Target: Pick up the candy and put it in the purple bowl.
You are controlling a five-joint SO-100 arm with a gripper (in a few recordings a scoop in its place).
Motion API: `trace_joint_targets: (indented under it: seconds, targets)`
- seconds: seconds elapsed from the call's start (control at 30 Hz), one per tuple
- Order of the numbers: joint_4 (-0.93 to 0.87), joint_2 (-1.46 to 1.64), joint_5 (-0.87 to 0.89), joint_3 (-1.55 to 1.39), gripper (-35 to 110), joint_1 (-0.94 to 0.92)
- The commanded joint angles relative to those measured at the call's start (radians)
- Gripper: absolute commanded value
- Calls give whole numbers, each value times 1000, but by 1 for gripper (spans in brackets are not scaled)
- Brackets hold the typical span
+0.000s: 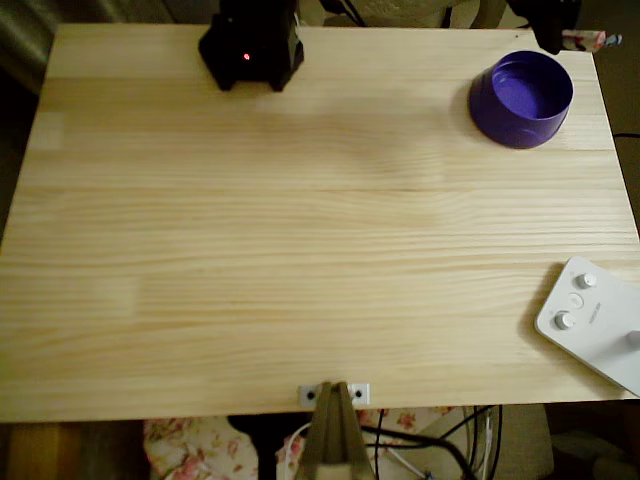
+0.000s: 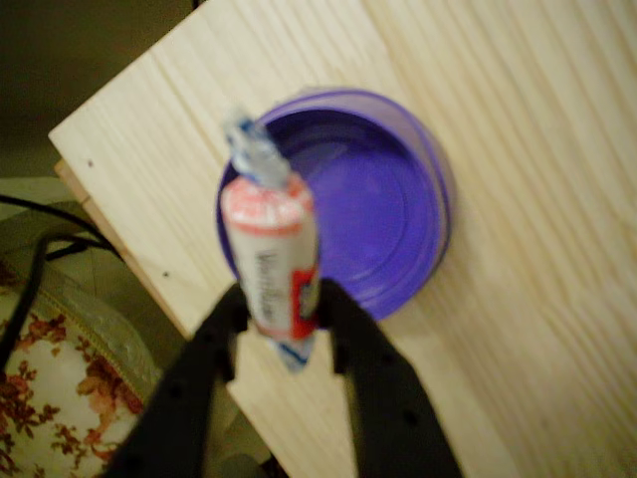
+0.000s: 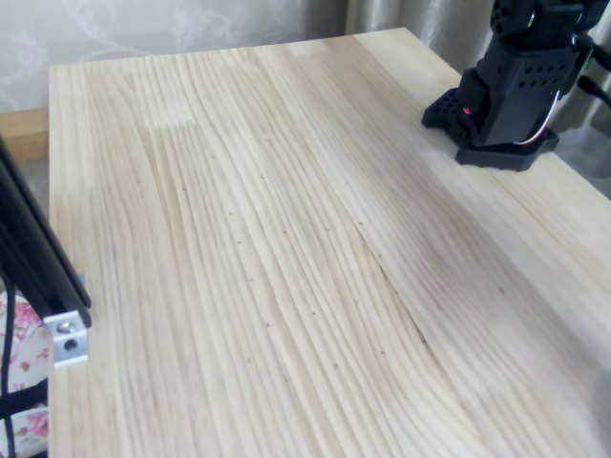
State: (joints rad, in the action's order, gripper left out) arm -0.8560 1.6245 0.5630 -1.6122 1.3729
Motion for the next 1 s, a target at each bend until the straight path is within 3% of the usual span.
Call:
trace_joint_targets:
  seconds: [0.0, 0.6, 0.97]
  targets:
    - [-14, 18, 5, 127, 3, 43]
    - [-40, 21, 20, 94, 13, 18]
    - [-55, 61, 26, 92, 10, 8]
